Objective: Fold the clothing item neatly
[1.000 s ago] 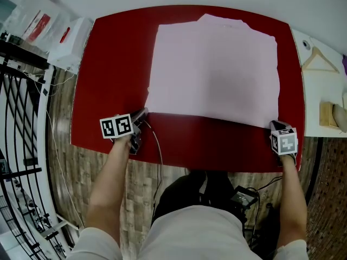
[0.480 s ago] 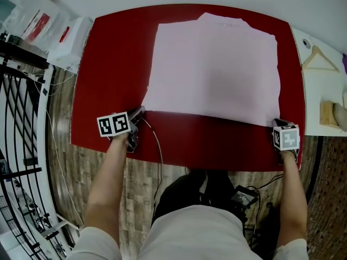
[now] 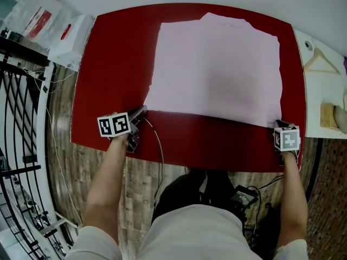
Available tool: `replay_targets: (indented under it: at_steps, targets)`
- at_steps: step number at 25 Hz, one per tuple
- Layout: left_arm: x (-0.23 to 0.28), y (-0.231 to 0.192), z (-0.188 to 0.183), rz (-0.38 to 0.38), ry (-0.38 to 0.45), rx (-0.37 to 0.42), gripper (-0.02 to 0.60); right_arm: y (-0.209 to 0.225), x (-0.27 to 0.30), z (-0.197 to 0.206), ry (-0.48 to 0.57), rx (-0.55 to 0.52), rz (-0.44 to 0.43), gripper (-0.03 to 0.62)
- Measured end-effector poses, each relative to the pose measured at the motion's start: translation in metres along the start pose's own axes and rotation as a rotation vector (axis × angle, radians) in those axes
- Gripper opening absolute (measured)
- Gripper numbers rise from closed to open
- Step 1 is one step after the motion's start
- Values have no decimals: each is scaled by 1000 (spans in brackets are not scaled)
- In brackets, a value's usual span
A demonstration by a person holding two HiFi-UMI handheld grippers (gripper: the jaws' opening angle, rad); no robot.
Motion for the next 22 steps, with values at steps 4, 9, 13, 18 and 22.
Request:
replay_targets:
  at_steps: [4, 9, 13, 18, 22]
  targets:
    - [-6, 2, -2, 24, 36, 32, 11, 0, 0, -1, 20, 2, -11, 15]
    - [-14, 21, 2, 10, 25, 174, 96, 0, -9, 2, 82, 27, -29, 16]
    - [5, 37, 0, -33, -12, 243, 122, 2, -8, 8, 113, 18, -15, 17]
    - [27, 33, -8, -42, -6, 113, 12, 2, -4, 8, 83, 35, -30, 17]
    - [21, 27, -1, 42, 7, -11, 6, 4, -4, 6, 50, 63, -45, 15]
Point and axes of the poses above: the fingertips, and each gripper's own axes: x forward along the fingers, y to its right, z out of its underside, the point moved 8 cm from there along -x, backward along the fingers, and after that the axes turned 8 degrees about -y, right-handed, at the moved point
